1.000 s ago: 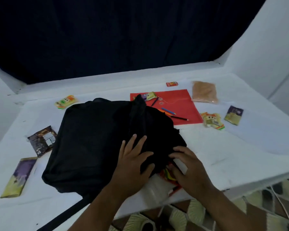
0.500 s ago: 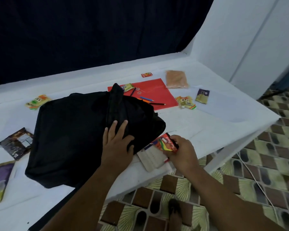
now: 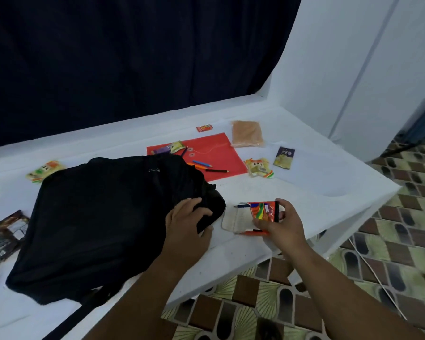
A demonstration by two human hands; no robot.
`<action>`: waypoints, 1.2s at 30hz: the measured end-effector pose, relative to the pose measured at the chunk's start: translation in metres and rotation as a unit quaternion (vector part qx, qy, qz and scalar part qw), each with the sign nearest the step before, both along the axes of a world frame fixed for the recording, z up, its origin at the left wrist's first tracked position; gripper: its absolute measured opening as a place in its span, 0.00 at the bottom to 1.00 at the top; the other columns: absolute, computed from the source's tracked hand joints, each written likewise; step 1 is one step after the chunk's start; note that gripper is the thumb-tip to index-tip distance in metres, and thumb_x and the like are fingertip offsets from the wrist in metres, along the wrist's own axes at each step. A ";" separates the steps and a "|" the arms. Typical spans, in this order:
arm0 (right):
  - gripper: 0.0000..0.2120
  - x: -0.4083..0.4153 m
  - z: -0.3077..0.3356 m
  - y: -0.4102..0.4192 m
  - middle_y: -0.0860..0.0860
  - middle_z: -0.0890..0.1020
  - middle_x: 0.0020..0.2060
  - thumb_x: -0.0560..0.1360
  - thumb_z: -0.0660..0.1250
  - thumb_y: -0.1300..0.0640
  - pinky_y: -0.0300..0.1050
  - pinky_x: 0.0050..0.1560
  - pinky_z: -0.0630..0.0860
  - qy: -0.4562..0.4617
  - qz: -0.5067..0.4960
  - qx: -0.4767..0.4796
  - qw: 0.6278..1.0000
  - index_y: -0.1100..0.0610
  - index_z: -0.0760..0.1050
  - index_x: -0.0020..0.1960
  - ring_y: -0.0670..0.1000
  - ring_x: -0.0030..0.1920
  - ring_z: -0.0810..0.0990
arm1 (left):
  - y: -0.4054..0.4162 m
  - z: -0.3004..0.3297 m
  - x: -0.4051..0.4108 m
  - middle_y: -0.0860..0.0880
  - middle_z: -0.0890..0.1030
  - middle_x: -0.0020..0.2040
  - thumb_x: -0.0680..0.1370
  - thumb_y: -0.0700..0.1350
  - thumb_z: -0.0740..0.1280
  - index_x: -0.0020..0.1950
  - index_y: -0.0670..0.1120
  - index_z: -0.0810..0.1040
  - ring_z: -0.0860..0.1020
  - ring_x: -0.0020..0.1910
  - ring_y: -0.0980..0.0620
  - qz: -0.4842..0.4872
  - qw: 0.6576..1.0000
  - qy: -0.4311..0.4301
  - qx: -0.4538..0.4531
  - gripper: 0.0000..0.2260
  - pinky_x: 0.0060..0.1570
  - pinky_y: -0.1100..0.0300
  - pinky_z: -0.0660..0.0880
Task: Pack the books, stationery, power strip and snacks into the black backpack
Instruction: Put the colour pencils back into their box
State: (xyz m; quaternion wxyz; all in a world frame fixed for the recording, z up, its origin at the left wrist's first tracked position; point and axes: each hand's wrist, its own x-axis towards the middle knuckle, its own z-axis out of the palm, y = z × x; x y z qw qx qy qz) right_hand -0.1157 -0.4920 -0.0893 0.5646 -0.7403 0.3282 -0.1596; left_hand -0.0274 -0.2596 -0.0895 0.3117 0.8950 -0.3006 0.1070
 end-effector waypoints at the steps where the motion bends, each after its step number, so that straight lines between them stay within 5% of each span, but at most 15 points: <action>1: 0.32 0.003 0.001 -0.007 0.42 0.77 0.44 0.66 0.80 0.62 0.35 0.38 0.71 -0.011 -0.002 0.005 1.000 0.52 0.69 0.65 0.41 0.43 0.76 | -0.011 -0.002 -0.001 0.50 0.76 0.67 0.73 0.47 0.72 0.56 0.49 0.83 0.67 0.71 0.52 -0.021 0.999 -0.002 -0.026 0.12 0.73 0.48 0.62; 5: 0.28 0.023 -0.001 -0.040 0.48 0.77 0.47 0.68 0.80 0.58 0.47 0.46 0.80 -0.022 -0.008 0.034 0.999 0.56 0.66 0.60 0.45 0.46 0.78 | -0.050 -0.011 -0.005 0.53 0.77 0.62 0.74 0.47 0.71 0.54 0.50 0.83 0.68 0.66 0.57 -0.007 0.998 0.018 -0.064 0.10 0.67 0.51 0.67; 8: 0.19 0.041 -0.006 -0.063 0.53 0.80 0.49 0.70 0.77 0.50 0.59 0.48 0.82 0.028 0.011 0.056 0.998 0.55 0.72 0.54 0.52 0.47 0.82 | -0.072 -0.009 -0.002 0.63 0.77 0.58 0.75 0.53 0.68 0.53 0.59 0.80 0.70 0.64 0.58 0.069 0.997 0.026 0.014 0.08 0.61 0.55 0.58; 13: 0.11 0.049 -0.005 -0.085 0.51 0.83 0.32 0.74 0.73 0.50 0.41 0.31 0.80 0.081 0.164 -0.086 0.979 0.57 0.78 0.40 0.48 0.28 0.82 | -0.112 -0.013 0.000 0.61 0.73 0.60 0.76 0.63 0.61 0.56 0.63 0.79 0.68 0.62 0.53 0.148 0.978 0.030 0.142 0.13 0.54 0.53 0.54; 18: 0.08 0.060 -0.005 -0.107 0.43 0.80 0.33 0.70 0.74 0.45 0.40 0.34 0.77 0.138 0.305 -0.228 0.914 0.46 0.76 0.38 0.43 0.36 0.80 | -0.126 -0.039 -0.012 0.55 0.68 0.73 0.78 0.66 0.56 0.62 0.64 0.76 0.65 0.68 0.46 0.177 0.968 0.036 0.174 0.17 0.65 0.41 0.56; 25: 0.02 0.093 -0.004 -0.111 0.43 0.80 0.39 0.75 0.70 0.53 0.37 0.40 0.75 0.010 0.347 -0.267 0.899 0.50 0.80 0.47 0.43 0.40 0.78 | -0.126 -0.040 -0.011 0.60 0.64 0.75 0.78 0.69 0.56 0.67 0.65 0.73 0.63 0.70 0.50 0.193 0.968 0.047 0.151 0.21 0.68 0.43 0.56; 29: 0.10 0.133 -0.011 -0.097 0.47 0.79 0.51 0.76 0.69 0.58 0.31 0.46 0.72 -0.074 0.360 -0.274 0.889 0.54 0.80 0.57 0.42 0.46 0.76 | -0.127 -0.038 -0.010 0.62 0.65 0.75 0.76 0.68 0.59 0.68 0.62 0.73 0.63 0.69 0.51 0.202 0.968 0.045 0.139 0.23 0.68 0.44 0.56; 36: 0.21 0.200 -0.021 -0.072 0.54 0.76 0.63 0.79 0.65 0.52 0.51 0.61 0.75 -0.008 0.364 -0.320 0.875 0.56 0.72 0.70 0.55 0.62 0.76 | -0.126 -0.042 -0.006 0.61 0.67 0.74 0.74 0.68 0.61 0.67 0.60 0.75 0.66 0.68 0.52 0.204 0.969 0.060 0.129 0.25 0.67 0.46 0.56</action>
